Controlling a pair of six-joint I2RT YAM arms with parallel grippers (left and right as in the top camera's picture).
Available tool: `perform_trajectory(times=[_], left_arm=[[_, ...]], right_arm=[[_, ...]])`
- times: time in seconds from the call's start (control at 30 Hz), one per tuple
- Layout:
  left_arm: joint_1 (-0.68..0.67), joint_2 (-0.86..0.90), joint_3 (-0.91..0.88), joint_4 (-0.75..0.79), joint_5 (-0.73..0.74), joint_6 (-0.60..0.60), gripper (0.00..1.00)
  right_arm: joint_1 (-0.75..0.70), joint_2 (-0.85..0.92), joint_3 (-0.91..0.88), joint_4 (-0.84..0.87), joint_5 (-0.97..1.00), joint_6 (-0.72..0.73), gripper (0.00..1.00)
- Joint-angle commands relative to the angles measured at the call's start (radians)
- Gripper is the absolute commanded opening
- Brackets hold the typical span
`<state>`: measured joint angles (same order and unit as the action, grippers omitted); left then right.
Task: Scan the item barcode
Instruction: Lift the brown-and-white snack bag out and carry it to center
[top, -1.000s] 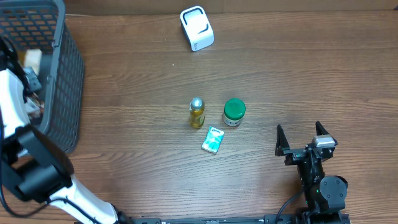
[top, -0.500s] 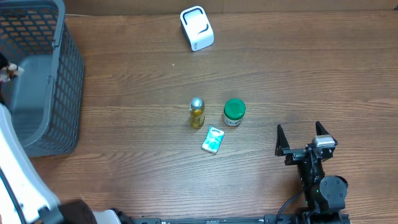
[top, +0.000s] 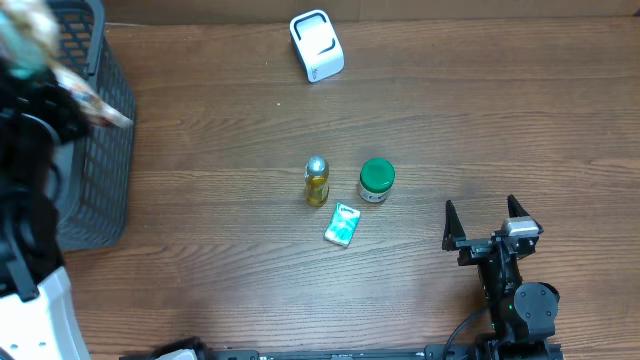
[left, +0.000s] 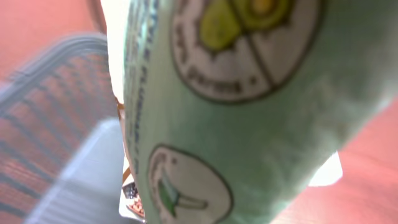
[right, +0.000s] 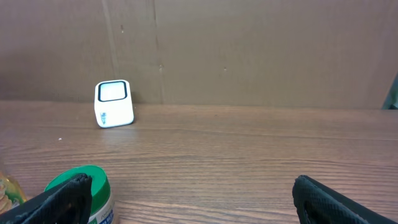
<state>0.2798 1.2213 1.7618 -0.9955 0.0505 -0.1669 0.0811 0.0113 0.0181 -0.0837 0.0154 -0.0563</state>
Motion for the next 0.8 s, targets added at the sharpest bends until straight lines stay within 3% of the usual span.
perform_trajectory(times=[0.0,0.13,0.27,0.57,0.77], left_arm=[[-0.101,0.001,0.021,-0.108,0.017,-0.055,0.04],[-0.176,0.043,-0.032,-0.213,0.017,-0.059,0.05],[-0.242,0.093,-0.148,-0.222,0.017,-0.066,0.04],[-0.42,0.224,-0.495,-0.051,-0.105,-0.178,0.04],[-0.53,0.328,-0.622,0.074,-0.198,-0.242,0.04]], right_arm=[[0.003,-0.006,-0.01,0.002,0.01,-0.005,1.0],[0.003,-0.006,-0.01,0.002,0.01,-0.005,1.0],[0.003,-0.006,-0.01,0.002,0.01,-0.005,1.0],[0.003,-0.006,-0.01,0.002,0.01,-0.005,1.0],[0.003,-0.006,-0.01,0.002,0.01,-0.005,1.0]])
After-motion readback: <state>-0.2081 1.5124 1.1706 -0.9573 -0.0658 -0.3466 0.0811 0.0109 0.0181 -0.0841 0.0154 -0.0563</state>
